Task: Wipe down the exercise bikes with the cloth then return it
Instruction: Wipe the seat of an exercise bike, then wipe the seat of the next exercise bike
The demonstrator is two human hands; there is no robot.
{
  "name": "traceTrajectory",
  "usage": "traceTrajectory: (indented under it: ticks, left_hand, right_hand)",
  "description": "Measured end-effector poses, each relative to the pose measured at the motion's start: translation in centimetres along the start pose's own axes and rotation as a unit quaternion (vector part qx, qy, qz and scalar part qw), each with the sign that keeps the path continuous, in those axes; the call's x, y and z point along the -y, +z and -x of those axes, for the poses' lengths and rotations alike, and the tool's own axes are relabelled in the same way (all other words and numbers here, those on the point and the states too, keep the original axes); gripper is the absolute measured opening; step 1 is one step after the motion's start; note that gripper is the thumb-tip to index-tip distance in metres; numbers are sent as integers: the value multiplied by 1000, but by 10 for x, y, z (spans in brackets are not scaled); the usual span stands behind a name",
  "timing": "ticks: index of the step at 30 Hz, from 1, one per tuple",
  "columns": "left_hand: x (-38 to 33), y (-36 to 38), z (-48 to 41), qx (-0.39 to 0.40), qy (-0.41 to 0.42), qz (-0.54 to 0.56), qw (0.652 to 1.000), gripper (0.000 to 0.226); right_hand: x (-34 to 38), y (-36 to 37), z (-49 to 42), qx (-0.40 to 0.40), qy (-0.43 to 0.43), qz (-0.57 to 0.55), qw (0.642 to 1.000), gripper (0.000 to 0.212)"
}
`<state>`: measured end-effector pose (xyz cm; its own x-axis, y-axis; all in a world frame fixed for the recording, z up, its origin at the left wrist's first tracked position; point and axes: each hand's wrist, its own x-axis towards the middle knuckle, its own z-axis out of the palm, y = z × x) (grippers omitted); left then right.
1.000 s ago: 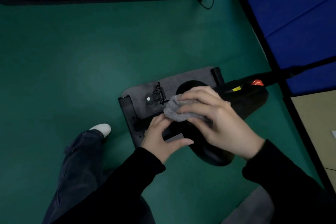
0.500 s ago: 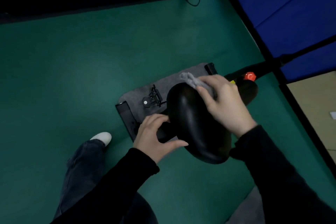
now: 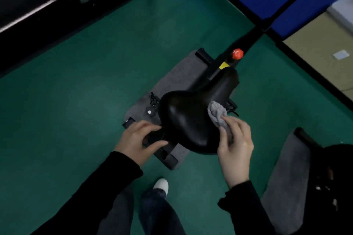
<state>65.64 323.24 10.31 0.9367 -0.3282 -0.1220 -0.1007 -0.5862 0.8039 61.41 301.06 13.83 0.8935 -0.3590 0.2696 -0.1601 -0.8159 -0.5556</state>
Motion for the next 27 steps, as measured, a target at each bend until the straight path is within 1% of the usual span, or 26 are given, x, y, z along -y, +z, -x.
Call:
traceTrajectory:
  ticks: [2, 4, 5, 6, 7, 9, 13, 18, 22, 27]
  left_hand:
    - [-2, -17, -5, 19, 17, -36, 999, 42]
    - [-7, -32, -12, 46, 44, -79, 995, 47]
    - [-9, -40, -16, 61, 59, -97, 992, 50]
    - [-12, -46, -21, 74, 73, -115, 988, 50]
    - [-16, -53, -26, 83, 89, -135, 983, 46]
    - [-23, -63, -37, 94, 130, -175, 971, 36]
    - [-41, -75, -54, 120, 209, -203, 949, 32]
    - [-52, -74, -56, 191, 242, -218, 926, 40]
    - [-61, -70, -45, 248, 272, -256, 894, 46]
    - [-75, -60, -17, 298, 291, -296, 860, 51]
  right_hand:
    - [2, -6, 0, -49, 110, -47, 992, 19]
    - [6, -16, -3, -89, 240, -121, 959, 18]
    - [10, -21, -3, -103, 286, -156, 940, 16]
    - [15, -26, -3, -117, 312, -178, 926, 15]
    - [20, -30, -2, -128, 324, -185, 919, 15]
    - [33, -36, 0, -143, 333, -171, 916, 16]
    - [63, -44, 10, -153, 328, -137, 922, 17]
    - [100, -50, 30, -171, 306, -115, 929, 17]
    - [115, -65, 55, -173, 309, -86, 931, 19]
    - [118, -89, 104, -200, 353, -89, 909, 19]
